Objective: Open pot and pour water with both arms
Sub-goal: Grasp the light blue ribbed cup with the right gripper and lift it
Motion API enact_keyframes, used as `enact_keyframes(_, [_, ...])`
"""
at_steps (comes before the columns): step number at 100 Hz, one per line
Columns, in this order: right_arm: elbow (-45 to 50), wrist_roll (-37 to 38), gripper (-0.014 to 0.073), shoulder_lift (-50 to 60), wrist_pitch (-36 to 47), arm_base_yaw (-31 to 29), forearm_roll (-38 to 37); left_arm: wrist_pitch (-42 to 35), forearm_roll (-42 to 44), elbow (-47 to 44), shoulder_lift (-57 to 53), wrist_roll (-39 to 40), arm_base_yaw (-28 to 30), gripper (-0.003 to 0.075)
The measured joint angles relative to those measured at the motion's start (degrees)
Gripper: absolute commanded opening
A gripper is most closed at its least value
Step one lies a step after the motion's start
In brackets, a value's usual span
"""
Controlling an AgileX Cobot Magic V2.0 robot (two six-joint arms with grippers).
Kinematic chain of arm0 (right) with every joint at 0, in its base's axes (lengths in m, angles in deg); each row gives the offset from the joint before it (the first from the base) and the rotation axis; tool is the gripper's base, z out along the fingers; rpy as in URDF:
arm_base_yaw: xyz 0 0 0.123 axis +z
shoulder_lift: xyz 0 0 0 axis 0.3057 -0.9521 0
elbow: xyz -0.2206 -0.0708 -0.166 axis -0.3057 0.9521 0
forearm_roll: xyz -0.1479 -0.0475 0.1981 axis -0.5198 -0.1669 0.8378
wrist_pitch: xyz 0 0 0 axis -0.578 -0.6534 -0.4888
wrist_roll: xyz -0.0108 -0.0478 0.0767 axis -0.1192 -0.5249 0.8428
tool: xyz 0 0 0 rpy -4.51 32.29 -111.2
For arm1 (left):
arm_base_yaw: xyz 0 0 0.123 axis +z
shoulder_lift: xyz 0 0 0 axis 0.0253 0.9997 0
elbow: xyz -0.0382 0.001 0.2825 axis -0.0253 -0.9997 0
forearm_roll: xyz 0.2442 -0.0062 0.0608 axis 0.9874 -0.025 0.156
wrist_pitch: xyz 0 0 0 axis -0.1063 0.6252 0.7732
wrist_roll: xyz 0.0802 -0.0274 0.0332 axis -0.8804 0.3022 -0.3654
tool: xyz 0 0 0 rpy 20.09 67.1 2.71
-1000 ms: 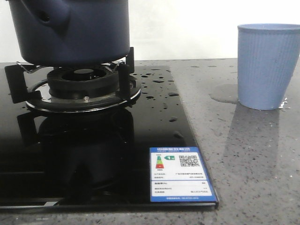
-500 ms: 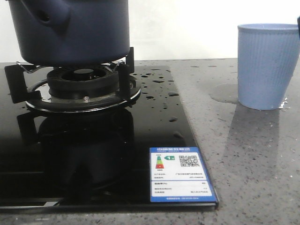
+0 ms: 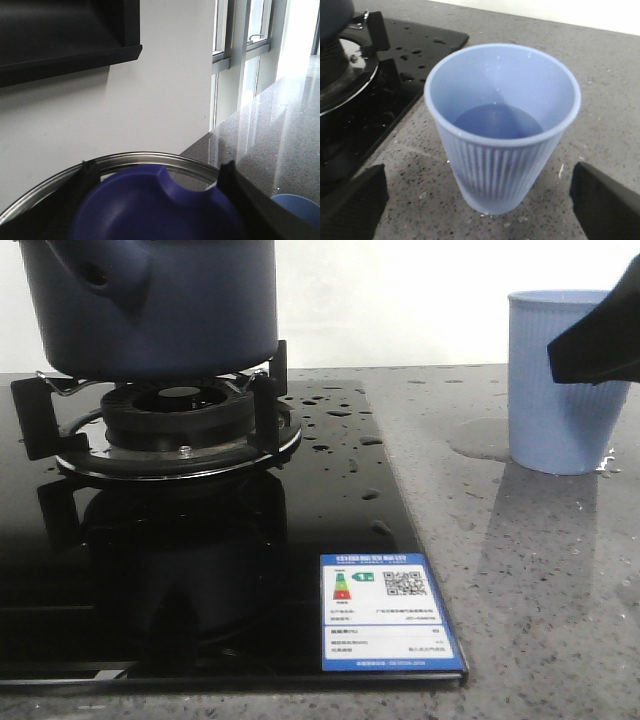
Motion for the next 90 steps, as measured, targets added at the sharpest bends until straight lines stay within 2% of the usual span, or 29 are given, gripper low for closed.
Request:
enact_keyframes(16, [-0.1,0.0,0.0652,-2.5,5.5,4.1,0.5,0.0,0.0,0.0,0.0,0.0,0.0,0.0223])
enact_keyframes(29, [-0.1,2.9,0.0652,-4.4,11.3,6.3,0.3,0.0,0.0,0.0,0.0,0.0,0.0,0.0223])
enact_keyframes(40, [-0.1,9.8,0.0652,-6.0,14.8,6.8,-3.6,0.0,0.0,0.0,0.0,0.0,0.0,0.0223])
enact_keyframes(62, [-0.1,26.3,0.0652,-10.9,19.5,6.8,-16.0,0.2,0.0,0.0,0.0,0.0,0.0,0.0223])
enact_keyframes(90, [-0.2,33.8,0.0636,-17.3,26.0,6.8,-22.1,0.3,0.0,0.0,0.0,0.0,0.0,0.0223])
